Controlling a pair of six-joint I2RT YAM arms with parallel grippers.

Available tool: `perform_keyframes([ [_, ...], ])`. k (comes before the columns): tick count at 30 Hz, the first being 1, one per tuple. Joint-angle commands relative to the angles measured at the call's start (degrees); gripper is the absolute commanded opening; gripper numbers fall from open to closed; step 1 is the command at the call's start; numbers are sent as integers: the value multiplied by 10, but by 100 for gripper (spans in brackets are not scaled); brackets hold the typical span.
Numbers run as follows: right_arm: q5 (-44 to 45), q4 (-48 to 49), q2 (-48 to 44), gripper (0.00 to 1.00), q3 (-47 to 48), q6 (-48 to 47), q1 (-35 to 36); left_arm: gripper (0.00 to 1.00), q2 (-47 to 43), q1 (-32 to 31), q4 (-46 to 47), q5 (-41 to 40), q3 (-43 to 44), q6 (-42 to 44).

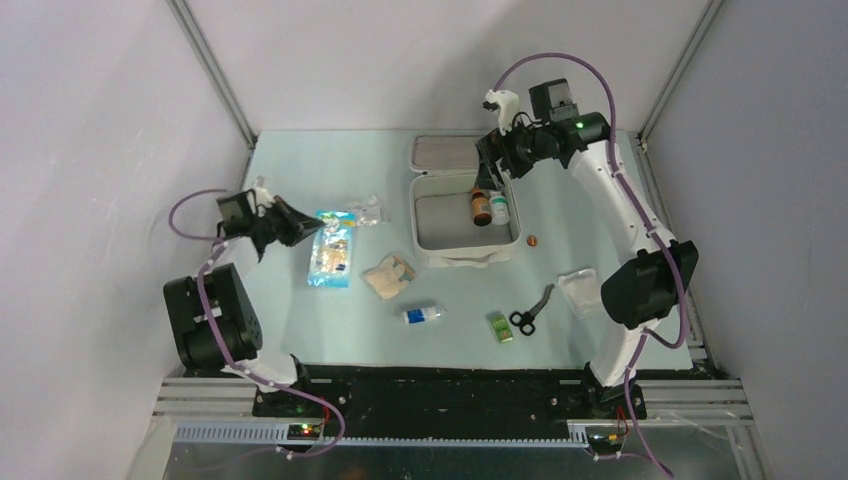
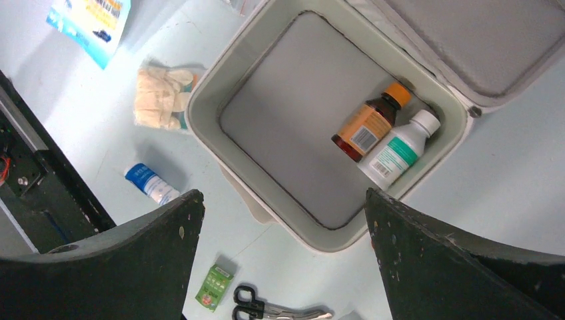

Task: Organize the medicine kit

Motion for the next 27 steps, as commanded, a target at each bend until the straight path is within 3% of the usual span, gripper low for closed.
perform_keyframes([
  [1, -20, 18, 3, 94, 14, 32, -29, 0, -41, -69, -81, 52, 62, 105],
  [9, -30, 26, -3, 94, 5, 42, -44, 0, -44, -144, -94, 75, 178, 88],
  [16, -20, 26, -17, 94, -11, 50, -55, 0, 64, -238, -89, 70, 324, 39],
  [20, -30, 25, -19, 93, -12, 66, -71, 0, 127, -268, -27, 19, 378, -68],
  [27, -30, 32, -13, 94, -11, 80, -92, 0, 194, -344, -88, -97, 455, -119],
])
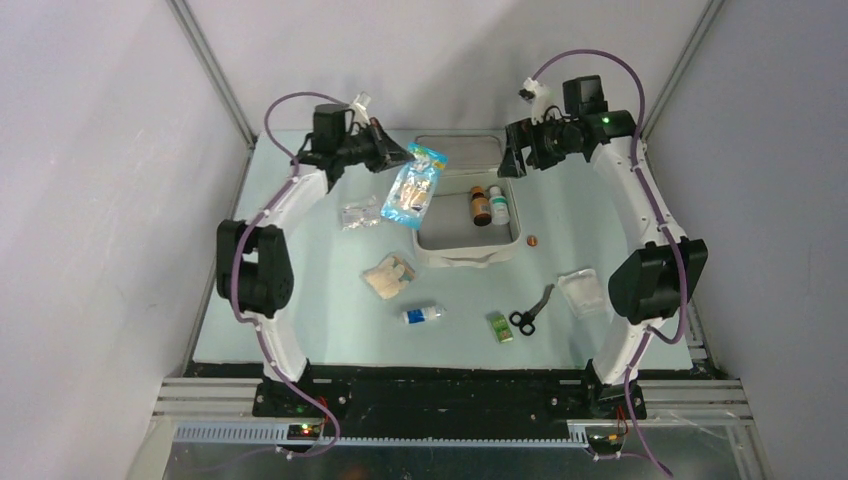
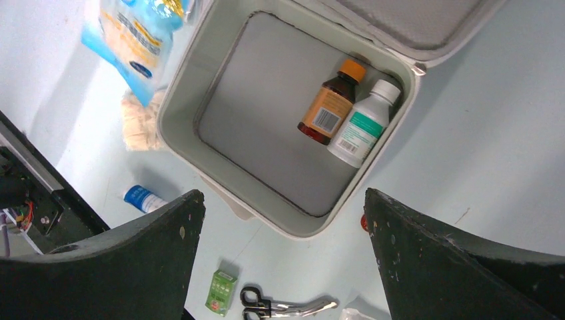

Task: Organize the medicine kit

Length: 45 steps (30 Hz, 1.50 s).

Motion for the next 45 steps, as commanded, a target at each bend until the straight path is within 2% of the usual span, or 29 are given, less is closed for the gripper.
perform_keyframes([
  [1, -10, 16, -16, 94, 1, 20, -14, 0, 16, -39, -14, -97, 40, -73],
  [7, -12, 17, -6, 93, -10, 29, -25, 0, 43, -82, -31, -161, 26, -134],
  [16, -16, 18, -19, 93, -28, 33, -27, 0, 62, -116, -154, -317, 32, -185],
  [26, -21, 19, -50, 93, -80, 40, -28, 0, 92, -143, -218, -393, 55, -246],
  [29, -20, 23, -56, 93, -92, 42, -29, 7, 95, -143, -225, -405, 59, -251],
  [37, -25, 23, -54, 93, -101, 46, -24, 12, 106, -140, -226, -416, 87, -244],
  [40, -29, 22, -46, 93, -101, 48, -19, 26, 104, -137, -224, -416, 97, -234],
  [45, -37, 23, -33, 93, -95, 51, -12, 39, 87, -131, -223, -424, 102, -210],
])
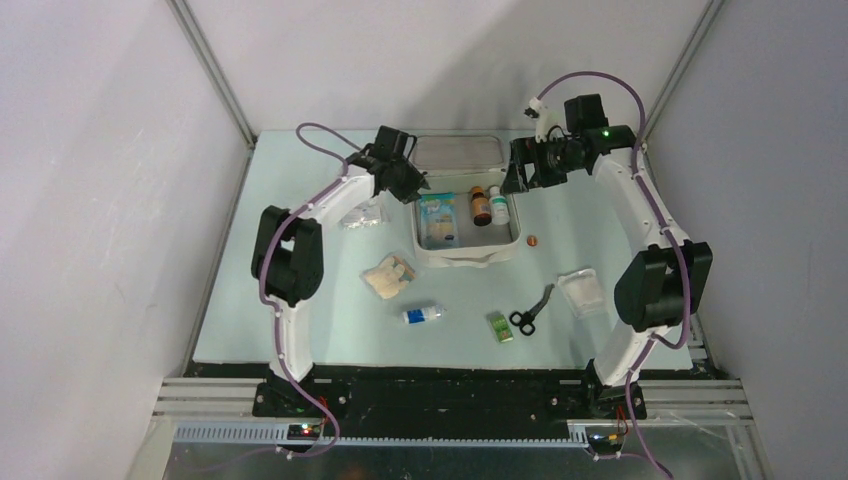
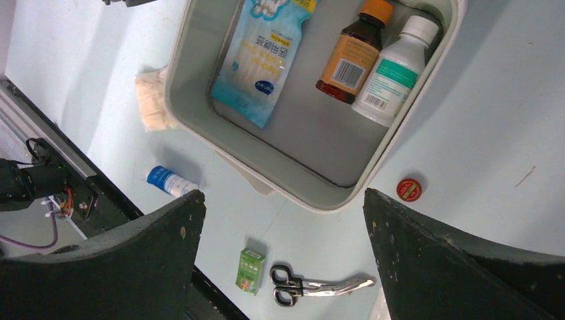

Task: Organize the medicine kit

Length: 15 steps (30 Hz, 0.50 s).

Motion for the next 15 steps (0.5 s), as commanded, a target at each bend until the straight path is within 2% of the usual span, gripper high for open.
perform_keyframes([
  [1, -20, 12, 4, 93, 8, 9, 8, 42, -22, 7, 6, -23, 22, 28],
  [3, -21, 11, 8, 93, 12, 10, 6, 45, -34, 11, 19, -13, 28, 53],
  [7, -15, 0, -3, 93, 9, -9, -4, 48, -66, 21, 57, 40, 70, 191],
  [11, 36, -9, -61, 96, -57, -20, -46, 50, -115, 47, 59, 85, 79, 353],
  [15, 88, -38, -130, 95, -152, -87, -108, 53, -190, 78, 57, 103, 24, 485],
])
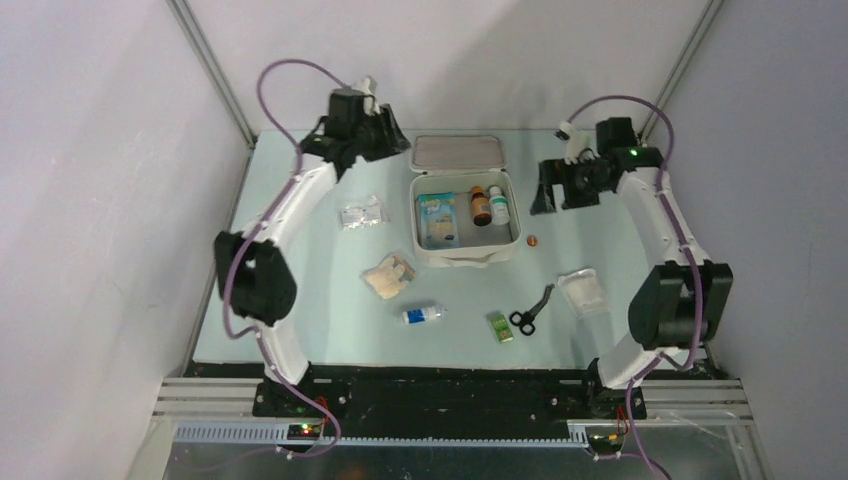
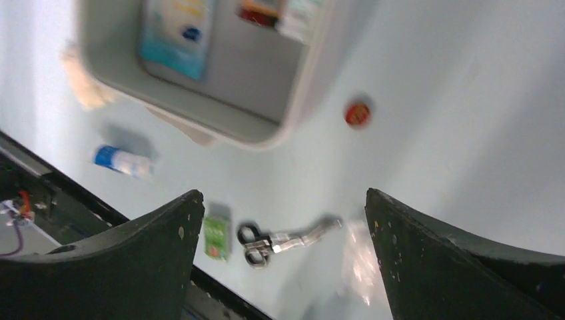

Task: Organize the medicine kit

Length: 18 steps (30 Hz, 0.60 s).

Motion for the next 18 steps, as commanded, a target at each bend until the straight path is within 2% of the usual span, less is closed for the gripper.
perform_keyframes([
  [1, 70, -46, -100, 94, -96, -99, -59, 53, -111, 39, 24, 42, -38, 200],
  [5, 151, -65, -150, 89, -212, -196, -83, 53, -142, 63, 20, 35, -79, 209],
  [10, 209, -23, -186, 81, -342, -280, -92, 53, -157, 77, 15, 25, -111, 201],
  [15, 236, 8, -191, 67, -380, -296, -66, 53, -160, 79, 14, 24, -129, 185],
  [18, 236, 11, -195, 64, -390, -289, -52, 53, -158, 79, 15, 24, -134, 176],
])
